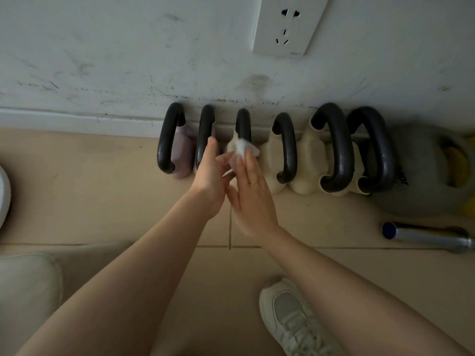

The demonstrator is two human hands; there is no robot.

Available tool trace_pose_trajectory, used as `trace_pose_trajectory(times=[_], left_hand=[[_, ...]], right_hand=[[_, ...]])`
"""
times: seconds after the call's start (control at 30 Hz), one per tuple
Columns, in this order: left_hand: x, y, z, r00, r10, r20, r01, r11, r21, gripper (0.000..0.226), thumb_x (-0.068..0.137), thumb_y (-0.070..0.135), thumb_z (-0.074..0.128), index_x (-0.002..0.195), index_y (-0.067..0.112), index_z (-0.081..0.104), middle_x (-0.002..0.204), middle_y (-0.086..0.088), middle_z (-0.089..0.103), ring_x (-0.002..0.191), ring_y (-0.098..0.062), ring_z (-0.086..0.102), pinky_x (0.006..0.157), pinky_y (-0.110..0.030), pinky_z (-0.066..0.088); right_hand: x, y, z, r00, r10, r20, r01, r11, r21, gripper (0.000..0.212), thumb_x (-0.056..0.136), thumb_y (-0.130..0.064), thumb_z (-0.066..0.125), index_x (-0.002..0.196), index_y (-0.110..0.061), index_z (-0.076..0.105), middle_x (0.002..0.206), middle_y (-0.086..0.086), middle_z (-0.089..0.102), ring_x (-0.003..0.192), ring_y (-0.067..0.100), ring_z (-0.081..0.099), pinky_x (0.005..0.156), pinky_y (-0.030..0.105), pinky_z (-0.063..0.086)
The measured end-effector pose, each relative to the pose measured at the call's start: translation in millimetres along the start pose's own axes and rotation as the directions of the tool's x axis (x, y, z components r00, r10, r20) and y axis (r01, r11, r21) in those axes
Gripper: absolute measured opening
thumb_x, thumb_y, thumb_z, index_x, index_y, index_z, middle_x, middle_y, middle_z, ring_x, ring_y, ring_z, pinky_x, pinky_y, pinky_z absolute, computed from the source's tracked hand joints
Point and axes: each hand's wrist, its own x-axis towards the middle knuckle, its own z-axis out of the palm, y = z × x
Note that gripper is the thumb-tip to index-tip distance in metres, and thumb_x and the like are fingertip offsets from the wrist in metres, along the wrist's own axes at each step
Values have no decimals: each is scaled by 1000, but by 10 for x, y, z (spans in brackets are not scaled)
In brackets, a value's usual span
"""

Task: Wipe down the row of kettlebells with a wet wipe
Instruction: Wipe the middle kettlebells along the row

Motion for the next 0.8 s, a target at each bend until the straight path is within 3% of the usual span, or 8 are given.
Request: trace_pose_trajectory(times=[0.1, 0.23, 0.4, 0.53, 0.63, 0.7, 0.73, 0.8], left_hand=[[-47, 23, 23, 1000, -25, 2, 25, 1000, 16, 65, 91, 62, 21, 116, 16, 59, 136, -11, 52, 135, -23, 37, 116, -43, 17], [-92, 54, 58, 1000, 5, 2, -5, 1000, 2, 69, 94, 59, 21, 131, 9, 50, 134, -16, 53, 126, -22, 47, 110, -36, 30], [-204, 108, 138, 999, -11, -34, 14, 997, 81, 71, 94, 58, 21, 137, 7, 44, 147, -11, 41, 137, -19, 35, 116, -35, 19], [-198, 177, 124, 996, -35, -88, 42, 996, 80, 76, 91, 62, 25, 136, 4, 43, 148, -10, 39, 139, -20, 31, 118, -40, 17], [-199, 190, 165, 978, 63, -199, -38, 991, 127, 60, 95, 52, 28, 134, 9, 45, 127, -4, 55, 127, -23, 43, 108, -34, 32], [-255, 203, 230, 949, 166, -267, -96, 962, 255, 31, 97, 37, 35, 111, 18, 56, 91, 3, 57, 100, -19, 51, 81, -26, 42], [-280, 206, 266, 932, 218, -288, -119, 938, 325, 24, 96, 31, 39, 102, 18, 58, 85, 2, 57, 91, -17, 53, 73, -25, 41], [-286, 192, 317, 909, 322, -265, -200, 894, 401, 20, 93, 24, 44, 102, 20, 62, 90, -2, 63, 86, -16, 57, 76, -29, 46]], right_hand=[[-45, 34, -3, 997, -78, -8, 76, 980, -182, 64, 92, -44, 13, 148, -12, 14, 155, 0, -7, 145, 19, 1, 118, 32, 12], [159, 11, -139, 995, -95, -26, 91, 988, -121, 54, 96, -21, 40, 145, -7, 24, 157, 4, 14, 144, 22, 12, 113, 36, 30], [166, 62, -282, 992, -121, 49, 126, 984, -126, 61, 93, 1, 43, 147, -12, 19, 158, -2, 10, 145, 15, 8, 106, 36, 40], [61, 35, -339, 981, -163, 106, 179, 969, -168, 69, 92, 6, 39, 149, -17, 8, 158, -8, 0, 139, 4, -10, 107, 27, 31], [44, 8, -405, 982, -189, 17, 190, 976, -107, 56, 90, 3, 48, 142, -9, 33, 151, 5, 32, 140, 18, 26, 105, 33, 38], [77, 5, -515, 991, -97, -92, 98, 995, 5, 33, 91, -7, 51, 124, -9, 56, 129, 8, 57, 118, 22, 54, 94, 37, 49], [96, 13, -595, 990, -28, -141, 42, 995, 94, 23, 92, -11, 51, 112, -9, 63, 114, 7, 64, 104, 20, 60, 85, 35, 51], [125, 57, -804, 972, 114, -206, -54, 960, 277, 16, 93, -17, 51, 96, -9, 65, 89, 2, 65, 81, 15, 59, 67, 24, 47]])
